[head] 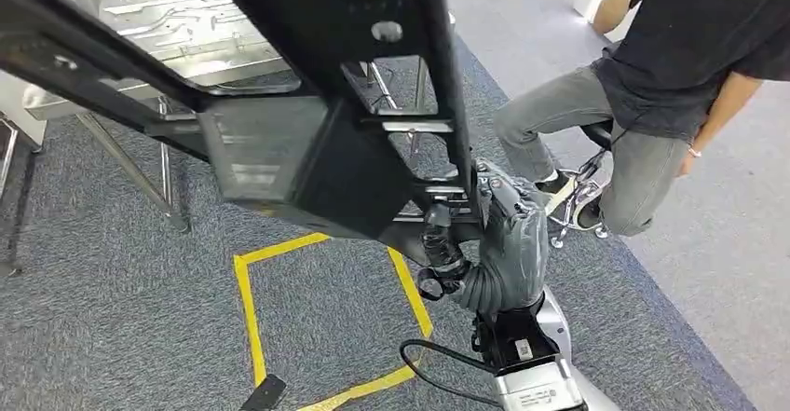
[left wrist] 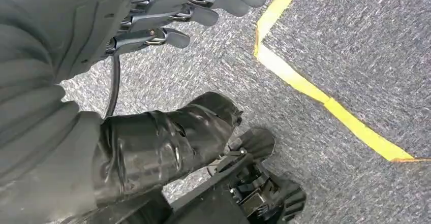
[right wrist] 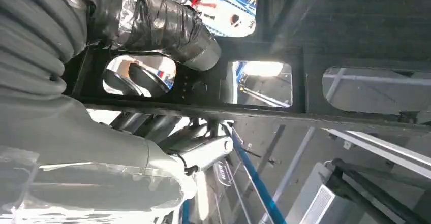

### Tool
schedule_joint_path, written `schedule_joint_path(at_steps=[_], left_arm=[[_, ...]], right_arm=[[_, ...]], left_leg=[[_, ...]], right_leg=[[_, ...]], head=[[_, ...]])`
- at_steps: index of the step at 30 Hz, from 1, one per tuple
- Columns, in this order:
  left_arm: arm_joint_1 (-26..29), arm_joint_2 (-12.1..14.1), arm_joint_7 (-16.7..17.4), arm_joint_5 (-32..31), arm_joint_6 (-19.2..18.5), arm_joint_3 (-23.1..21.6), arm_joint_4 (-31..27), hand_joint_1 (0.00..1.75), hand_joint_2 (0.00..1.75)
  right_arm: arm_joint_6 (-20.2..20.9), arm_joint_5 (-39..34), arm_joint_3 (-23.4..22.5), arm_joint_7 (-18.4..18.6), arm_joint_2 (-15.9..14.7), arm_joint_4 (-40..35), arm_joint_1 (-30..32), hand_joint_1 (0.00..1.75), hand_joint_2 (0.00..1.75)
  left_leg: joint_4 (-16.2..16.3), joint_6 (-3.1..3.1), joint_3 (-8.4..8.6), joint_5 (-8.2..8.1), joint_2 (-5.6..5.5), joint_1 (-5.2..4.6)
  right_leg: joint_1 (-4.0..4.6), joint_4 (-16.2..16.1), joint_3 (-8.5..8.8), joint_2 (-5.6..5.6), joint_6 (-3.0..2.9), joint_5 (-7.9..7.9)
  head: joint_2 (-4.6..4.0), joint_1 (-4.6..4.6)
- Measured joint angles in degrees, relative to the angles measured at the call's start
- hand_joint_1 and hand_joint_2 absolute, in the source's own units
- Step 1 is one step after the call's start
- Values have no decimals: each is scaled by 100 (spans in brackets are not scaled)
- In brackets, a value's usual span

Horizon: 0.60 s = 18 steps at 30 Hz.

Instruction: Take the parts from the cabinet and place them on the table.

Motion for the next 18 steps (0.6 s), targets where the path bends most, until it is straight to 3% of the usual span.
schedule_joint_path(at_steps=[1,2,3,6,8,9,11,12,13,14,15,17,18], left_arm=[[0,0,0,0,-2,0,0,0,175],[1,-2,0,0,-2,0,0,0,175],[-7,0,0,0,-4,0,0,0,175],[-8,0,18,2,-2,0,0,0,175],[-7,0,26,-2,-2,0,0,0,175],[-14,0,28,-2,-2,0,0,0,175],[-10,0,35,0,-13,0,0,0,175],[3,-2,42,0,-29,0,0,0,175],[15,-4,52,2,-42,0,0,0,175],[22,-4,65,4,-48,0,0,0,175],[23,-4,77,4,-53,0,0,0,175],[18,-2,87,4,-59,0,0,0,175],[8,-2,94,4,-61,0,0,0,175]], right_arm=[[0,-2,0,-2,0,0,-1,175,175],[0,-7,0,-7,-2,0,-3,175,175],[0,-15,2,-7,-2,4,-10,175,175],[2,-35,2,-24,-4,11,-4,175,175],[2,-44,2,-33,-7,11,-4,175,175],[2,-46,2,-33,-7,11,-14,175,175],[2,-48,2,-35,-7,13,-9,175,175],[2,-48,2,-35,-7,15,-8,175,175],[2,-55,2,-37,-7,18,-5,175,175],[2,-68,2,-39,-7,17,-5,175,175],[2,-68,2,-42,-7,17,-3,175,175],[2,-83,2,-48,-7,20,-4,175,175],[2,-85,4,-53,-7,24,-4,175,175]], left_leg=[[18,-13,31,-28,-13,0],[34,-33,48,-61,-17,0],[71,-74,29,-94,-25,-43],[20,-146,52,-109,-29,-26],[153,-209,51,-175,-3,-8],[414,-237,-81,-272,8,-8],[1344,-282,-642,-589,16,6],[1742,-300,-923,-659,19,12],[1890,-308,-1096,-590,22,18],[1757,-304,-1111,-399,25,22],[1416,-294,-1008,-120,28,22],[352,-237,-600,564,47,21],[274,-218,-489,433,57,-17]], right_leg=[[0,-518,254,0,-19,261],[3,-968,454,7,-42,365],[39,-1103,534,15,-43,239],[42,-1091,547,20,-117,225],[2,-1180,683,20,-185,222],[3,-1188,734,6,-222,193],[13,-1187,817,-13,-256,121],[17,-1187,856,-12,-263,82],[19,-1187,908,-8,-261,37],[19,-1187,969,4,-254,-11],[19,-1187,1046,10,-247,-67],[19,-1191,1237,11,-209,-212],[43,-1209,1232,5,-166,-272]], head=[[0,2],[0,2],[0,-2],[0,-7],[0,-4],[0,-37],[0,-37],[0,-33],[0,-35],[0,-33],[0,-37],[0,-37],[0,-24]])
